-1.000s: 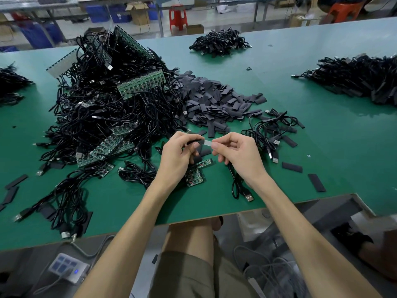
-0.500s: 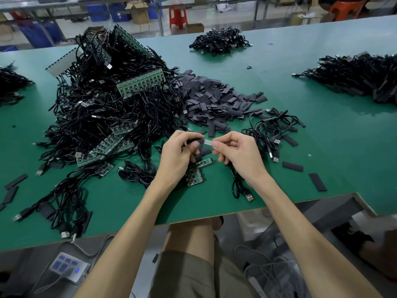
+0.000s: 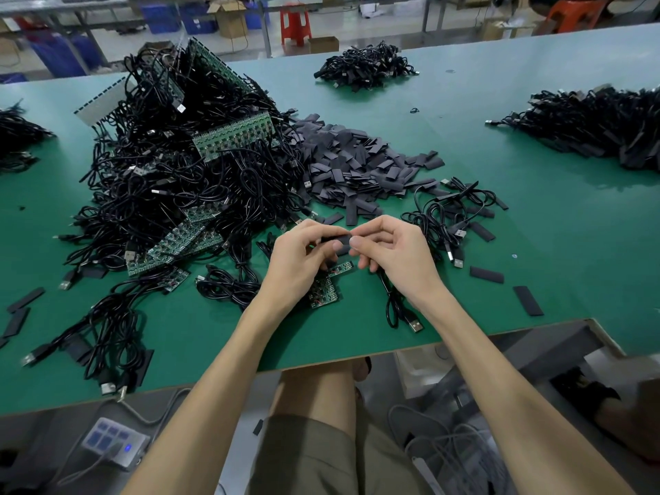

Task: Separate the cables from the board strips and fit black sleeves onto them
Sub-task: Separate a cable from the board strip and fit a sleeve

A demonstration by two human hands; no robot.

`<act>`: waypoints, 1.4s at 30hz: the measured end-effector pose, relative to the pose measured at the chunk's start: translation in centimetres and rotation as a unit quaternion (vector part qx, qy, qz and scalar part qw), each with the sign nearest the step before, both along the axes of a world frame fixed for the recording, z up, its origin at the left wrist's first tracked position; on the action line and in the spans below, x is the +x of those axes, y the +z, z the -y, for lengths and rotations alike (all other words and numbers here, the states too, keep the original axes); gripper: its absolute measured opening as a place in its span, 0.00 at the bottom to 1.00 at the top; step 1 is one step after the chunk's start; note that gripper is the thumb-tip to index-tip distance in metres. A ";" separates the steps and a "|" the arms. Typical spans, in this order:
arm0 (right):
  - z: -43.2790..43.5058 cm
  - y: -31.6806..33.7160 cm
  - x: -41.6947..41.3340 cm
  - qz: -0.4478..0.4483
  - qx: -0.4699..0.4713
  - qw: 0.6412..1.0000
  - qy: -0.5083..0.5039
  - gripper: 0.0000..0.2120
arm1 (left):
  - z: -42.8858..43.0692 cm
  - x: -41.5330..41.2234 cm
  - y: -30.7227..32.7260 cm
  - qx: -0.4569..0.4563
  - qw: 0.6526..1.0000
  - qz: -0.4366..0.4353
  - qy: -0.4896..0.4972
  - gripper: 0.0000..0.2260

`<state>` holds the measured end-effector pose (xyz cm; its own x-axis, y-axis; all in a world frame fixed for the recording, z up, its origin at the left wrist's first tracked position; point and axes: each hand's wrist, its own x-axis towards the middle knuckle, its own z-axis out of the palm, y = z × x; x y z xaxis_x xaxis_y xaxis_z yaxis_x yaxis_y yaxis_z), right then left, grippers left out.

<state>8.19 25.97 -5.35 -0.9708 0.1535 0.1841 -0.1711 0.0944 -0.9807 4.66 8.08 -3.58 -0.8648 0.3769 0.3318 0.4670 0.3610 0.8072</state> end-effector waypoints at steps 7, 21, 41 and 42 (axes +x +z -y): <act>0.1 0.1 -0.1 -0.006 0.004 1.000 0.014 0.05 | 0.0 -0.1 -0.1 0.009 1.000 -0.004 0.021 0.09; 0.1 0.2 0.0 0.021 0.025 0.999 0.023 0.05 | 0.1 -0.4 -0.6 -0.022 0.999 -0.017 -0.023 0.09; 0.2 0.2 0.1 0.015 0.018 0.999 0.024 0.03 | 0.0 -0.9 -1.2 0.025 0.999 0.034 0.019 0.11; 0.2 0.2 0.1 0.015 0.016 0.999 0.024 0.03 | 0.0 -0.9 -1.2 0.023 0.999 0.040 0.017 0.11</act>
